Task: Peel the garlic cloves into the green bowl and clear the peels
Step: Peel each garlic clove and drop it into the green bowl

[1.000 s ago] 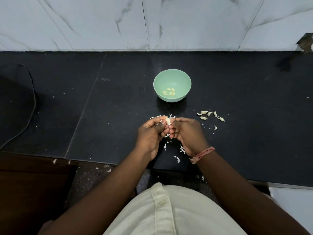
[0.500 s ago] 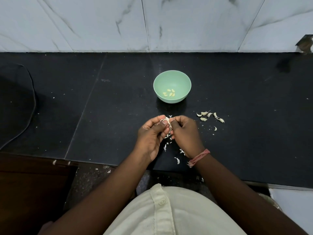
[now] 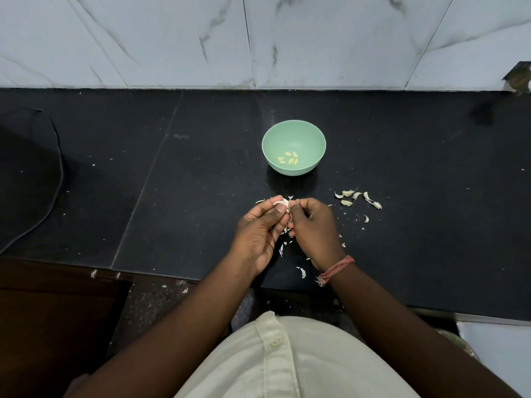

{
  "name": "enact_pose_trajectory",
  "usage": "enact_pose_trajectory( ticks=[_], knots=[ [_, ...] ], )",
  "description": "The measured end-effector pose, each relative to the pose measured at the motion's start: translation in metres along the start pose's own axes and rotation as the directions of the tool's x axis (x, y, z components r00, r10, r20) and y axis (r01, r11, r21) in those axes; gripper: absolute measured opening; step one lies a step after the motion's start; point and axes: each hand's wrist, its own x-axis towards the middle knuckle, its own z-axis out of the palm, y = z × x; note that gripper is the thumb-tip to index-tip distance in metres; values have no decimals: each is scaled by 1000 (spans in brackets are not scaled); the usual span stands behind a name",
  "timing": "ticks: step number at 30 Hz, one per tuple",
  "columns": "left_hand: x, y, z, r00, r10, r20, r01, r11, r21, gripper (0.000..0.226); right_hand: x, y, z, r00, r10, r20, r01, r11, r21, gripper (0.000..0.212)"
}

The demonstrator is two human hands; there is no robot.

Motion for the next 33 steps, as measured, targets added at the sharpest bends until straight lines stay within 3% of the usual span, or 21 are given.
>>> enact_pose_trajectory(
  ticks=[8,15,17,22,27,31,33],
  knots=[
    [2,4,-4,999,33,-22,-32,998,51,42,2,-5,-11,994,57,-91,-43,988,146,5],
    [4,6,-7,992,121,-47,-117,990,85,35,2,-2,-17,993,-31,-117,8,982,-190,16],
    [3,6,-7,991,124,-51,-120,989,82,33,3,0,-18,993,-104,-52,81,940,-331,25],
    [3,7,-6,991,127,-48,-123,989,81,35,1,-2,-16,963,-239,124,267,796,-543,22],
    [4,7,-6,989,144,-20,-142,988,67,38,2,-8,-18,988,-107,116,148,882,-448,7],
    [5,6,-8,987,158,-10,-157,985,73,40,2,-10,-21,981,-182,64,187,813,-552,21],
    [5,6,-9,987,161,-2,-160,984,78,41,2,-10,-21,979,-201,38,193,843,-503,19]
  ],
)
